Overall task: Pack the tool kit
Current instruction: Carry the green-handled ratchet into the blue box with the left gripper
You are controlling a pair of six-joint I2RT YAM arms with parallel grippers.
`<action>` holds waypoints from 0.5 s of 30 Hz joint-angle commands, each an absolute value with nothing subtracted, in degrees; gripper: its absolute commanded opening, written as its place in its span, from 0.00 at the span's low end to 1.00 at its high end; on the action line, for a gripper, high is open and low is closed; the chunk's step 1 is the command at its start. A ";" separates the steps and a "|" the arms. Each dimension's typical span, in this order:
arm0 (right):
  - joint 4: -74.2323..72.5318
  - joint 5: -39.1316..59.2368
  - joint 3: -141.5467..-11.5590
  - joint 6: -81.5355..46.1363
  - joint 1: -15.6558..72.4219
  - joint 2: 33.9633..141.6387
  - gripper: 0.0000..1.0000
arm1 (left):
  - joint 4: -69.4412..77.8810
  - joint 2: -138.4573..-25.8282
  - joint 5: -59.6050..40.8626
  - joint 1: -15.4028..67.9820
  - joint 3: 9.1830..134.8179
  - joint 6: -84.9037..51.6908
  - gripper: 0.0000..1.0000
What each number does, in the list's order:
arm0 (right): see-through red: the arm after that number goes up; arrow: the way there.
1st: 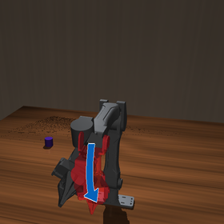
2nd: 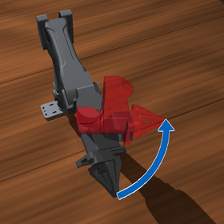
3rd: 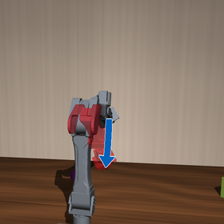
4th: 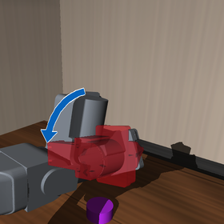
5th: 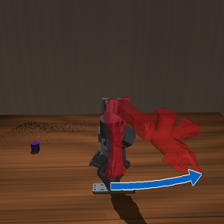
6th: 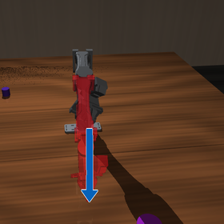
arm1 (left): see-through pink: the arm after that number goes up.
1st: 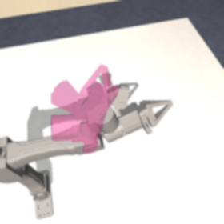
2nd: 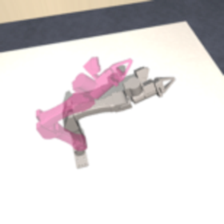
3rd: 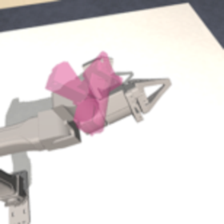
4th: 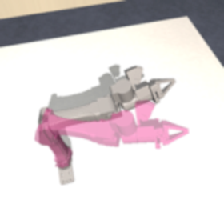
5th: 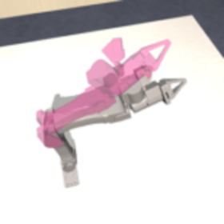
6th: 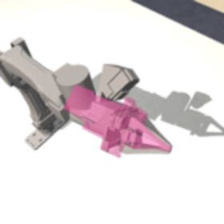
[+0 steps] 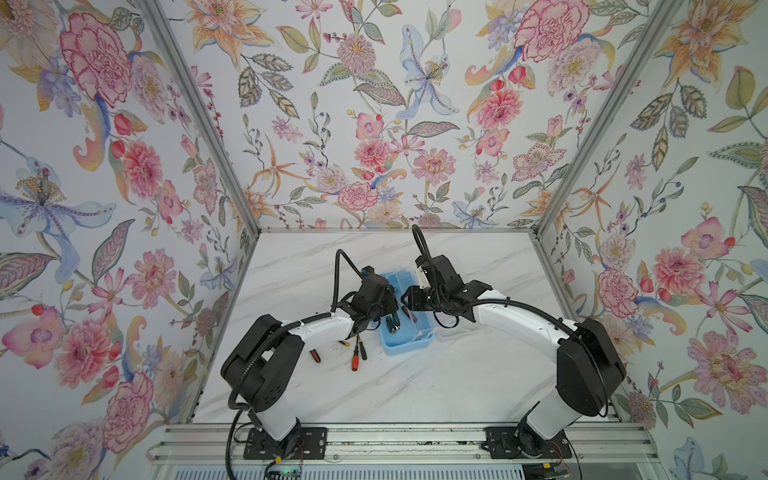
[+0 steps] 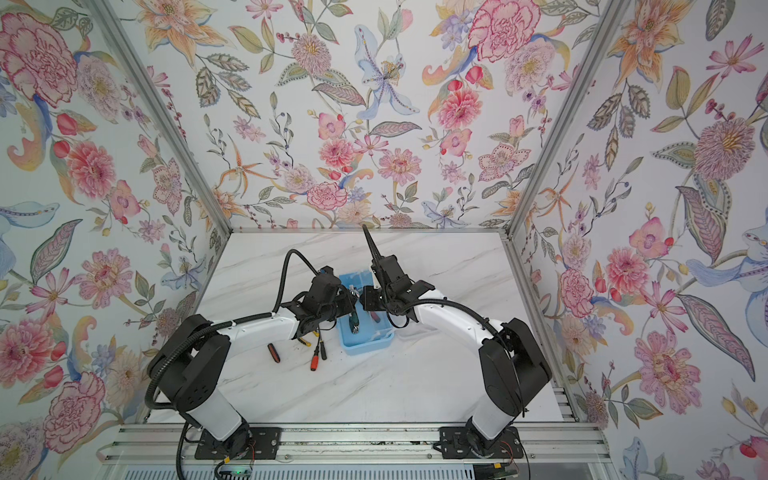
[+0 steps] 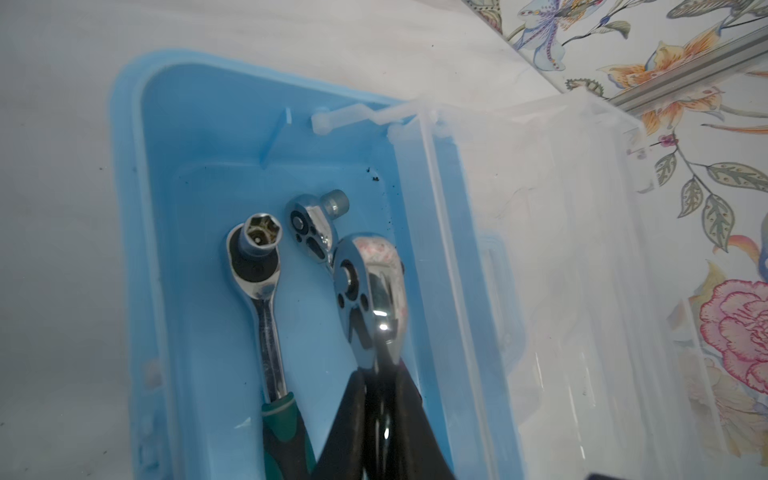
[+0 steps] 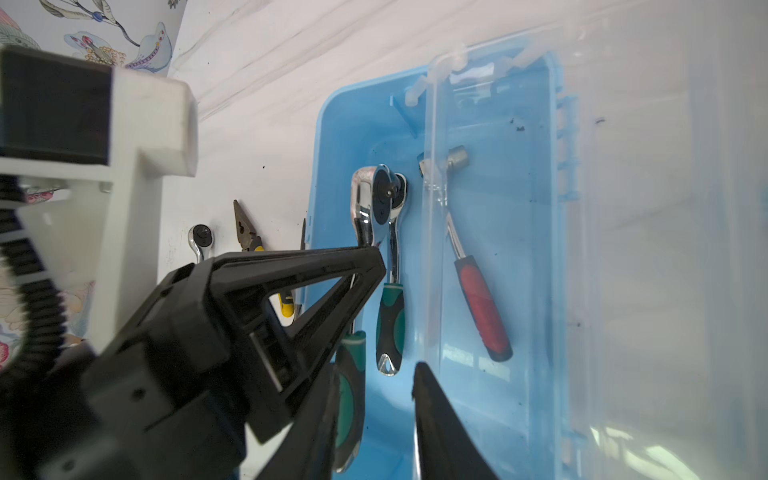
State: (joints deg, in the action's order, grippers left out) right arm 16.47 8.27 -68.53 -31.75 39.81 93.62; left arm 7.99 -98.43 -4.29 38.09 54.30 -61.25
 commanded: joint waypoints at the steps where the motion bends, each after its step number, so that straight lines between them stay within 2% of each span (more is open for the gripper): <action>1: 17.19 6.81 -67.89 -30.72 39.31 92.09 0.34 | 11.62 -100.39 -3.25 38.43 55.38 -62.86 0.00; 3: 17.23 6.81 -67.94 -30.69 39.28 92.02 0.37 | 11.14 -101.95 -3.36 38.49 55.98 -62.76 0.00; 4: 17.22 6.76 -67.99 -30.59 39.25 92.05 0.38 | 10.50 -102.71 -3.32 38.41 56.52 -62.67 0.05; 6: 17.25 6.70 -68.03 -30.58 39.11 91.92 0.41 | 10.60 -103.67 -3.46 38.42 56.86 -62.67 0.21; 9: 17.22 6.81 -68.05 -30.54 39.06 91.54 0.41 | 10.68 -104.21 -3.19 38.47 56.89 -62.93 0.35; 15: 17.22 7.25 -68.03 -30.48 39.11 90.93 0.42 | 9.94 -103.53 -2.84 38.22 58.15 -61.96 0.35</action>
